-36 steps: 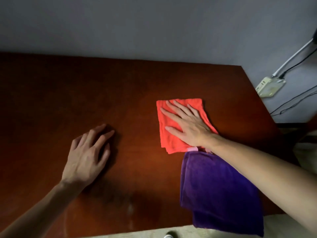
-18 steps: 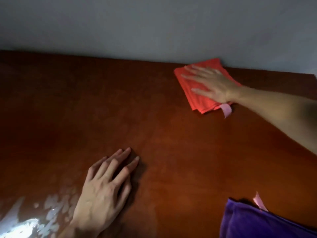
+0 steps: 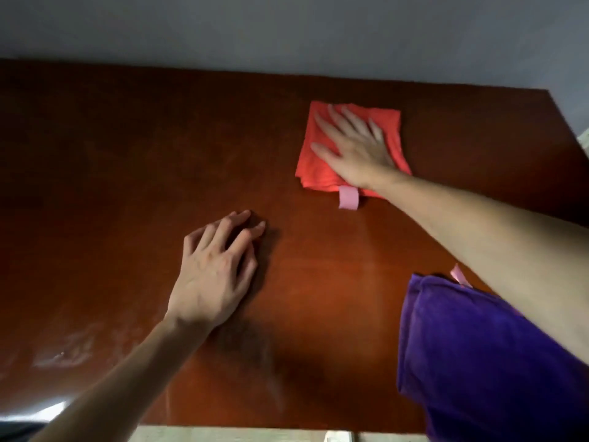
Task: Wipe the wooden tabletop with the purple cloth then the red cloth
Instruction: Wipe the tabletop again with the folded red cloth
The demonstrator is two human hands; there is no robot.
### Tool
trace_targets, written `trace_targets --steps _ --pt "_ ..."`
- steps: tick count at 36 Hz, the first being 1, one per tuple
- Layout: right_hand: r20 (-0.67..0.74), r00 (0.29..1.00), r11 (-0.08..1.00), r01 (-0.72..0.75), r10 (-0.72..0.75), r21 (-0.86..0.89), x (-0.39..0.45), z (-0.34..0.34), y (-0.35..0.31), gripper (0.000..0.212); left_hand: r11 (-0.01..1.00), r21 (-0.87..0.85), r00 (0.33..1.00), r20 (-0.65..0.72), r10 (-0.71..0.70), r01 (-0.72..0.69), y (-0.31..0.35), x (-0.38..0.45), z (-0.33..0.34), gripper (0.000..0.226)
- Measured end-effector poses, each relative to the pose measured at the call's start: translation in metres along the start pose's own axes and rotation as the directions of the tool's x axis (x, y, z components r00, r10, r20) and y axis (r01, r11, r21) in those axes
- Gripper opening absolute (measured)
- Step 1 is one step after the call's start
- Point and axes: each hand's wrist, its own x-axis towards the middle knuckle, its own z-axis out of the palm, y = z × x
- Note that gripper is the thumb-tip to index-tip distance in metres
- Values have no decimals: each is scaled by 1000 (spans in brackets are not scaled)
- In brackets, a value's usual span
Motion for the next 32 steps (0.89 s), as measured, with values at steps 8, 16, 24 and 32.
trace_targets --steps 8,16,24,32 --pt "-2 999 999 41 -41 22 -163 13 -83 73 997 -37 992 -104 -77 73 -5 -2 1 39" --pt "48 978 979 202 -201 -14 -284 18 -136 69 993 -111 996 -73 -45 37 -24 -10 -11 37" --pt "117 914 921 388 -389 32 -249 11 -116 62 999 4 999 29 -41 41 -90 -12 -29 48" --pt "152 795 807 589 -587 39 -106 9 -70 61 1000 -6 995 101 -4 4 -99 -16 -30 49"
